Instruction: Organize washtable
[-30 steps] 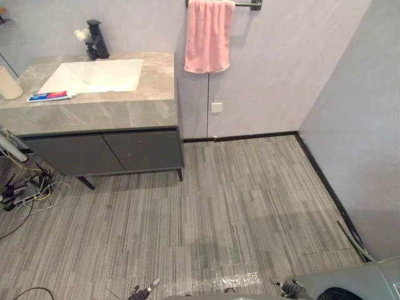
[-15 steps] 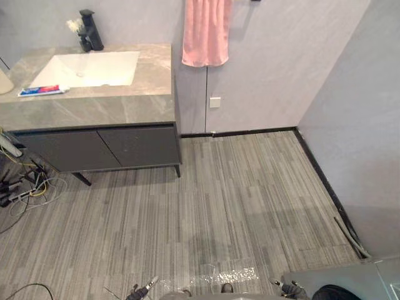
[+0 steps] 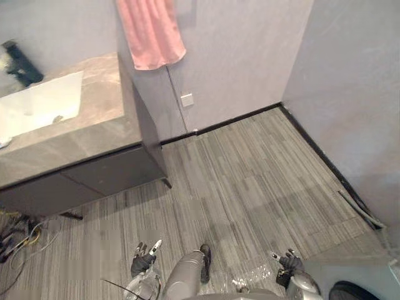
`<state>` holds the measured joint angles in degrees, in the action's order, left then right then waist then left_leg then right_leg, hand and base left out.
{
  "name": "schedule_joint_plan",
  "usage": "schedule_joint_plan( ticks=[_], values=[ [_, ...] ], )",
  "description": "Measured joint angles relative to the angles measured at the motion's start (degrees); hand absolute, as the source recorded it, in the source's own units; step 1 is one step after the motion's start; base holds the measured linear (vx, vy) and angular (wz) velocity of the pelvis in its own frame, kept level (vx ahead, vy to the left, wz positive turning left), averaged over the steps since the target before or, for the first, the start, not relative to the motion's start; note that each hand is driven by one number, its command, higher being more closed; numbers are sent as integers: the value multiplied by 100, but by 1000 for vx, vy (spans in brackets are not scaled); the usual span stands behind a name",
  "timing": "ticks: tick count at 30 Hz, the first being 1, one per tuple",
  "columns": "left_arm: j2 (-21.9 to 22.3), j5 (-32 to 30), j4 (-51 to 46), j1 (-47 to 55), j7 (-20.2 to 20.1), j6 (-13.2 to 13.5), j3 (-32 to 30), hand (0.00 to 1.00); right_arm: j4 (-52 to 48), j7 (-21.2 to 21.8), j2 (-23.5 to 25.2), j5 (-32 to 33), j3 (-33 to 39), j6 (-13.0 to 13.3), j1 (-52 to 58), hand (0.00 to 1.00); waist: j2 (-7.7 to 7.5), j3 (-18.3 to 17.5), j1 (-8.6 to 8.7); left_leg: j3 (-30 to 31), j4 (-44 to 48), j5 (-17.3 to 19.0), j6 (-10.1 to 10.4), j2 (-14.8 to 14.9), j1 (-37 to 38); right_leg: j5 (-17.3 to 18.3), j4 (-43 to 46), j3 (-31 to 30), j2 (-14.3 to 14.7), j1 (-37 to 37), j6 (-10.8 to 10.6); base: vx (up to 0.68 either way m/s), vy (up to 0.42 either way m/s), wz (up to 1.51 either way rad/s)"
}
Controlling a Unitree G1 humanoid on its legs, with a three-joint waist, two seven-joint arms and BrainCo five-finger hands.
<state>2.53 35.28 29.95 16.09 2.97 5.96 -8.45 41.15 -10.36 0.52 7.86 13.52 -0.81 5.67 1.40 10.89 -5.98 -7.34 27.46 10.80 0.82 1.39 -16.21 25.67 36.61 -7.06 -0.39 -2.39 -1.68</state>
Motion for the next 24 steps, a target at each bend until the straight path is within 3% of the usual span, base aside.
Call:
schedule_joint_plan(
  ticks=[1,2,4,6,9,10,11,12,13,14,15,16,17,18,21,24],
  values=[
    [-77,-15,3,-69,71,-35,134,0,-243,-7,109,0,-137,3,-15,0,-217,19,106,-156,244,302,-44,-99,99,-165,1351,185,-219,-561,-130,489,102,-67],
    [-157,-172,-36,-169,125,-90,430,0,-469,-76,248,7,-285,26,-6,0,-345,67,281,-203,374,549,-185,-152,404,-760,2561,426,-496,-995,-174,515,93,-31],
    [-156,-509,-431,-242,241,-137,859,0,-989,-186,339,53,-606,28,77,0,-321,127,373,-290,187,778,-196,-90,1097,-761,3067,798,-757,-1231,-46,564,86,-36],
    [-120,-727,-1046,-322,251,-89,1124,0,-1679,-184,336,54,-1104,117,131,0,-267,116,431,-324,-326,820,-154,69,1719,-665,2484,1215,-856,-1474,73,538,12,-31],
    [-66,-1023,-1591,-780,406,81,1311,0,-2690,-184,336,112,-1494,444,-22,0,-107,74,547,-52,-888,828,24,384,2174,-841,181,1125,-648,-1971,-190,545,-103,18],
    [-5,-1140,-1786,-942,543,117,1308,0,-2995,-193,337,117,-1579,499,-111,0,-131,57,556,47,-897,913,231,472,2338,-1327,-739,936,-582,-1988,-280,605,-191,31],
    [14,-1298,-1992,-958,710,136,1270,0,-3142,-201,322,104,-1689,556,-169,0,-169,31,558,204,-819,1064,478,550,2491,-1878,-1204,915,-529,-1944,-179,748,-291,46],
    [14,-1533,-2110,-954,877,170,1232,0,-3227,-204,302,99,-1858,631,-190,0,-148,16,572,418,-638,1181,583,640,2593,-2457,-1118,910,-443,-1826,-207,767,-306,44],
    [125,-1709,-2193,-984,1035,171,1227,0,-3309,-205,134,97,-2084,649,-256,0,110,-26,536,653,-115,1081,563,931,2470,-2182,-734,1203,-317,-1768,19,626,-286,46],
    [122,-1843,-2331,-978,1148,162,1269,0,-3438,-207,87,85,-2179,649,-265,0,138,-33,534,765,329,895,495,979,2281,-2007,-642,1323,-301,-1699,69,599,-300,61],
    [117,-2043,-2631,-991,1350,172,1306,0,-3797,-218,9,17,-2329,654,-266,0,195,1,594,888,1606,234,104,1110,1684,-1683,-694,1595,-310,-1347,172,583,-328,90],
    [108,-2191,-2830,-1016,1461,179,1332,0,-4062,-241,-64,-30,-2398,715,-280,0,282,41,596,850,2835,-269,-70,1383,1088,-1531,-999,1846,-224,-777,277,559,-302,89],
    [109,-2267,-2898,-1030,1515,183,1340,0,-4112,-281,-76,-62,-2393,731,-317,0,279,43,543,775,3256,-223,-43,1458,896,-1503,-1169,1913,-191,-476,323,540,-254,65],
    [107,-2345,-3069,-1027,1630,197,1345,0,-4245,-367,-76,-81,-2358,747,-369,0,181,49,474,480,3633,-165,-124,1454,575,-1494,-1526,2008,-205,38,338,499,-229,45],
    [107,-2650,-3598,-1011,1856,263,1337,0,-4649,-442,-120,-162,-2224,976,-415,0,22,27,397,-398,2923,77,-82,1440,-164,-1481,-2278,2524,-340,883,316,482,-199,49],
    [68,-3034,-3988,-1033,2000,312,1329,0,-4750,-451,-219,-167,-1865,1059,-345,0,44,16,384,-946,1568,75,-30,1225,-657,-1230,-2624,3143,-473,1466,-70,479,-66,70]
  ],
)
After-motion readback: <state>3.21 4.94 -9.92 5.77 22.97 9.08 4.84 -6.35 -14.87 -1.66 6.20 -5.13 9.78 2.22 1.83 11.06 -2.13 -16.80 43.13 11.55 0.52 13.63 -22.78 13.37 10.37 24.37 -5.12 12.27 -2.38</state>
